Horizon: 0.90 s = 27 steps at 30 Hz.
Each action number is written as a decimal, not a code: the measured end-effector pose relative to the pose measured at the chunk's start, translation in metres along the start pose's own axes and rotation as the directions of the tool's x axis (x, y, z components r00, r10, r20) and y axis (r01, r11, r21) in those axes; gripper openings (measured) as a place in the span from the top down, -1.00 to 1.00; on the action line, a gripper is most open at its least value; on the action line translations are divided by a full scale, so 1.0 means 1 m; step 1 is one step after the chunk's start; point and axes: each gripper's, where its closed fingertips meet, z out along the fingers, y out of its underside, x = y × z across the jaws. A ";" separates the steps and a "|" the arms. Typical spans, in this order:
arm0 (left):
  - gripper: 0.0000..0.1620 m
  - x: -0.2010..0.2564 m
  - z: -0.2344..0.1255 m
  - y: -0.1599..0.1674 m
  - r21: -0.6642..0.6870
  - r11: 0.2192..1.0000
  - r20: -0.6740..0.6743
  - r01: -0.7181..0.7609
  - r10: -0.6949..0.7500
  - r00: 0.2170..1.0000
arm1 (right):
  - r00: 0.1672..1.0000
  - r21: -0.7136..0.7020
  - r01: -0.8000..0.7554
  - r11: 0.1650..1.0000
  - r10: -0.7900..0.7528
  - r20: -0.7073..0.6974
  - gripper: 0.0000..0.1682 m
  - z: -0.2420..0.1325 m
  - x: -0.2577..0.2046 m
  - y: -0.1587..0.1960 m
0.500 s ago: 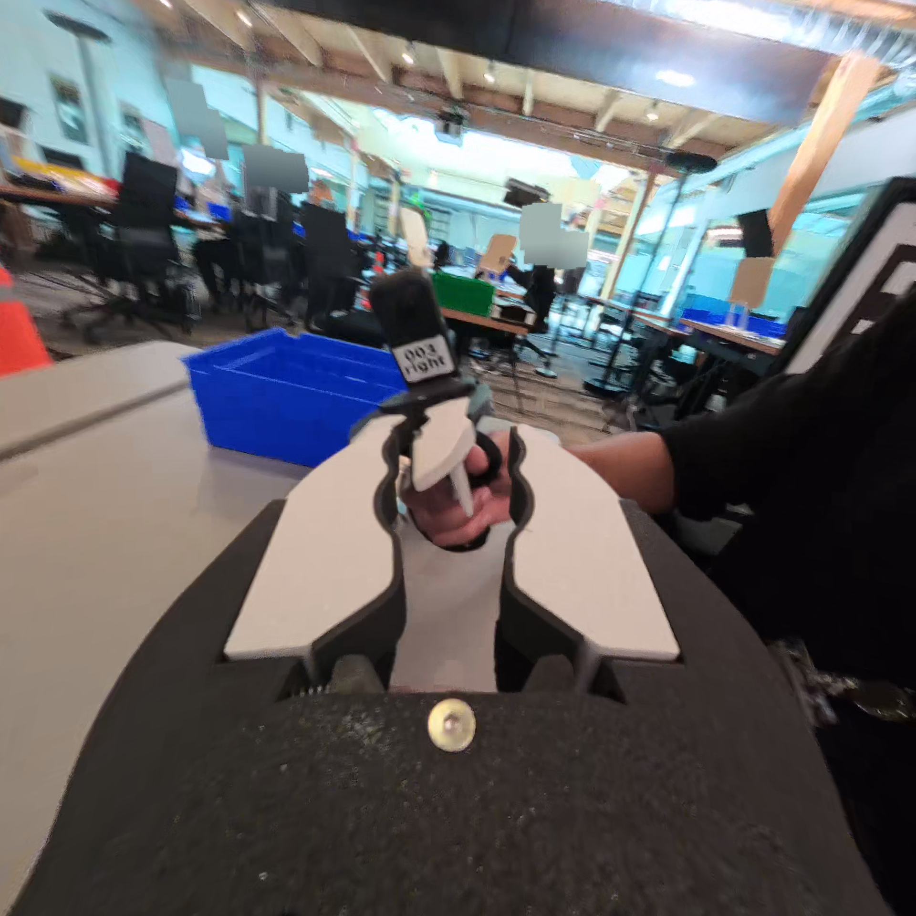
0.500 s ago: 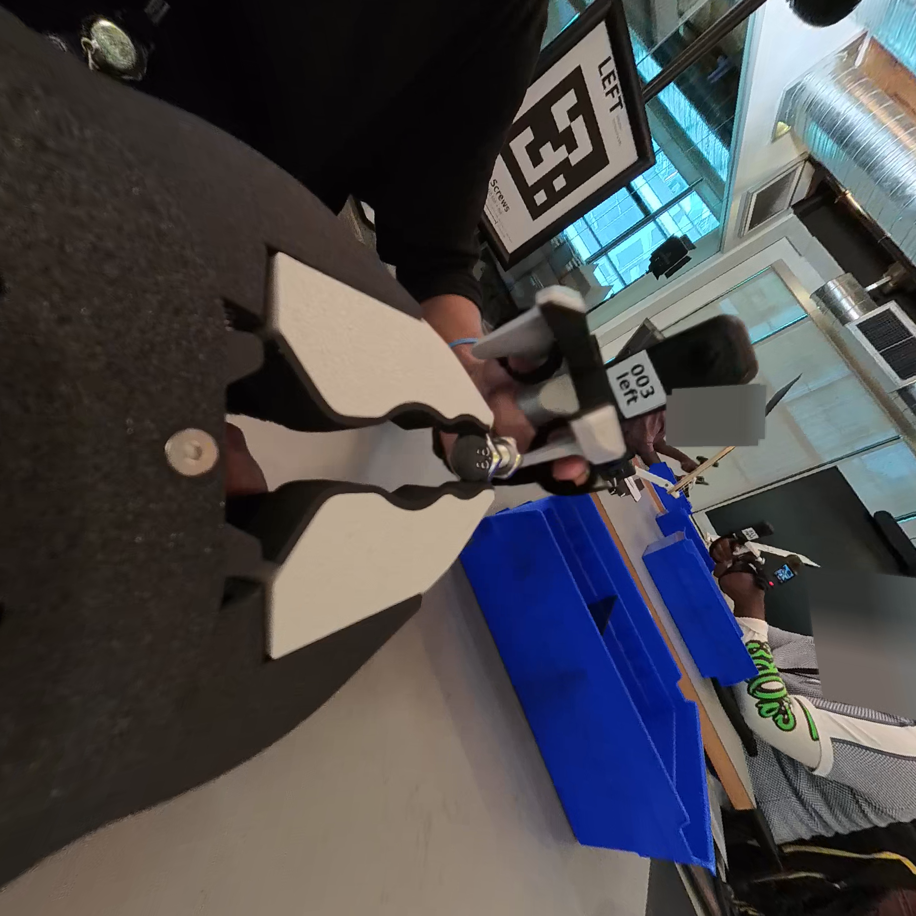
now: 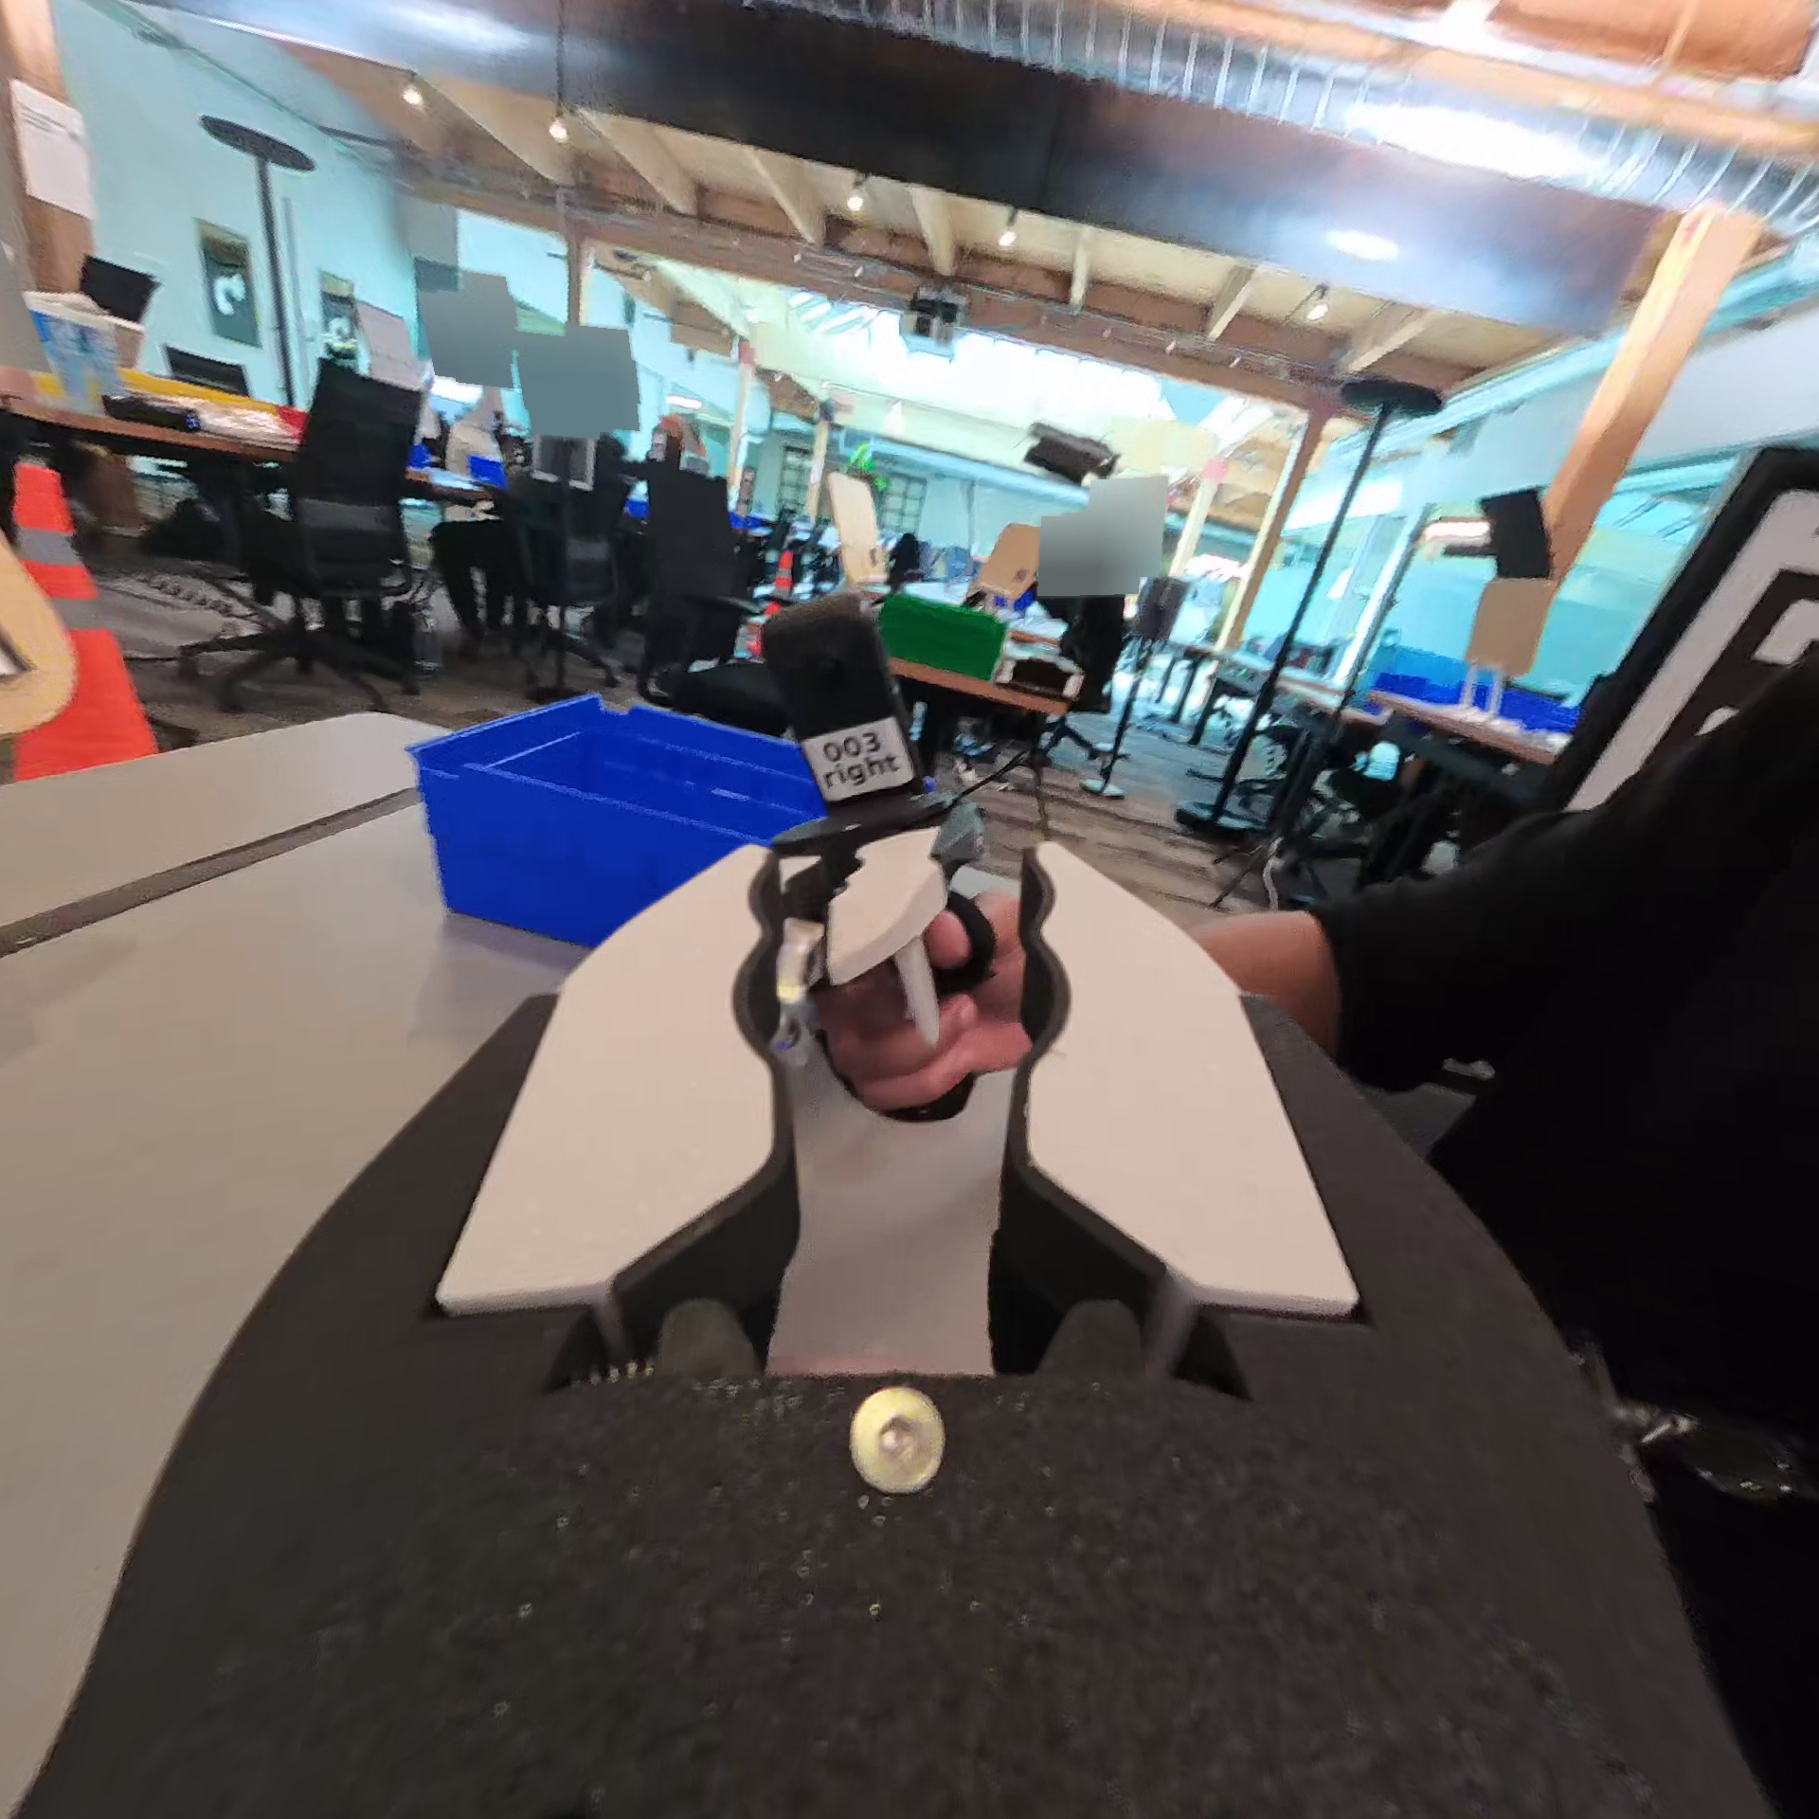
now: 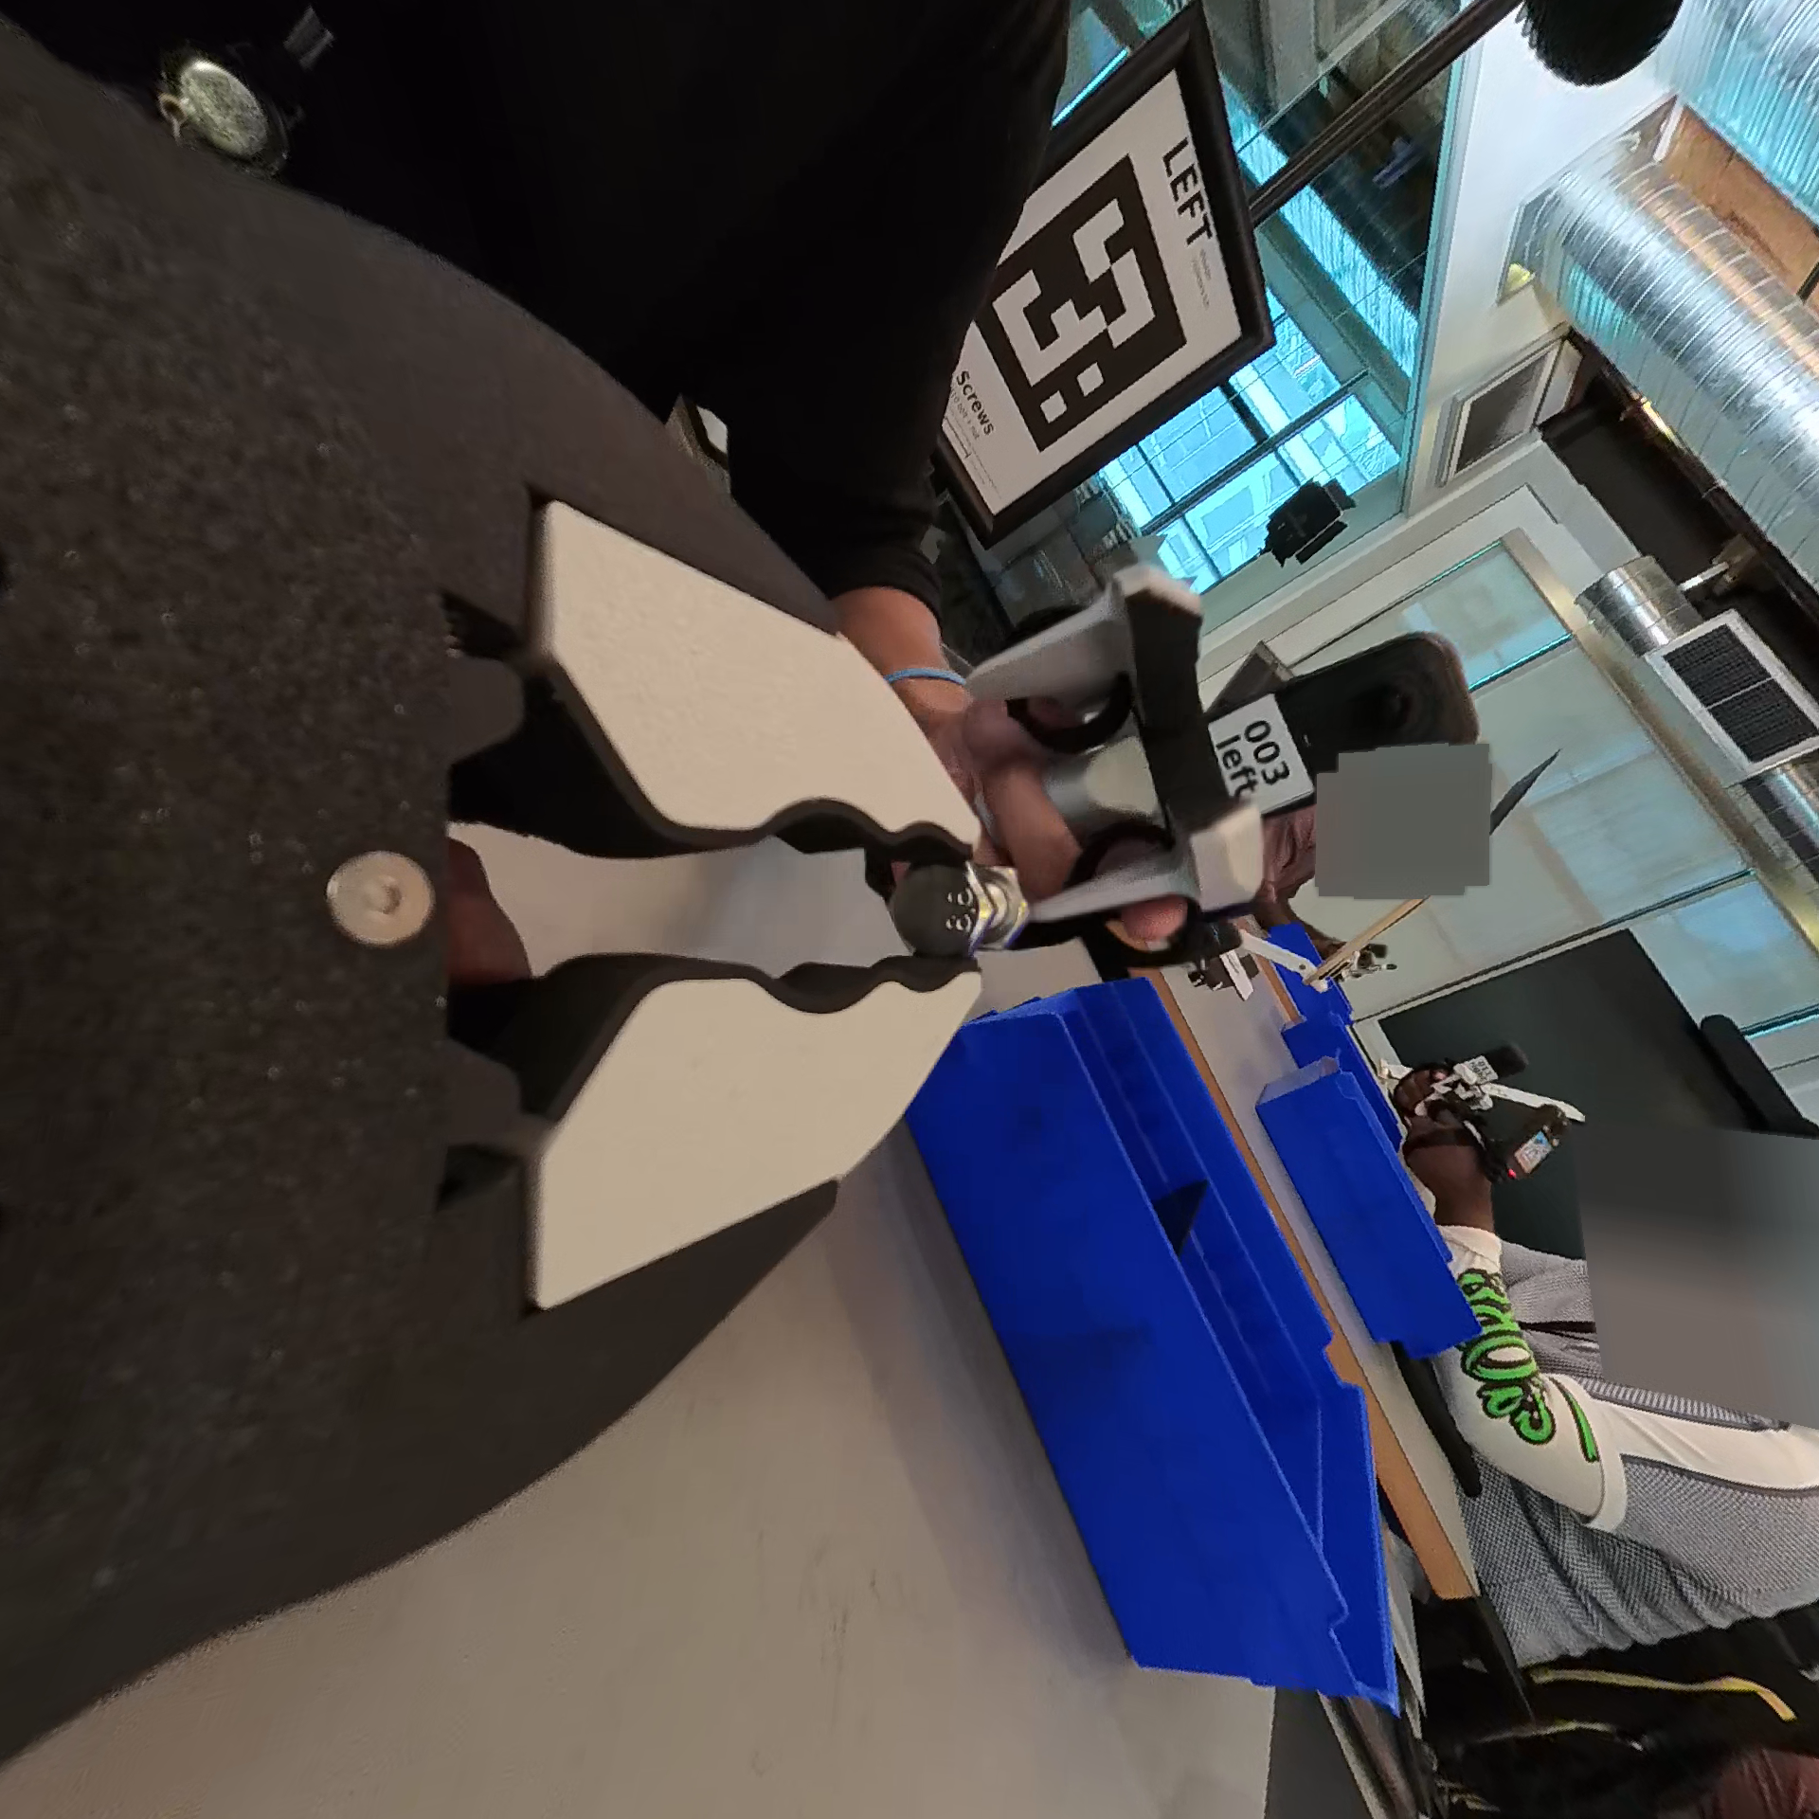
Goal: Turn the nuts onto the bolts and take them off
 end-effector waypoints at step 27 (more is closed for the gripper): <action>0.34 0.024 0.006 -0.002 -0.012 0.999 -0.053 -0.042 0.042 0.998 | 0.999 0.015 -0.031 0.999 0.031 -0.008 0.79 0.000 0.006 0.005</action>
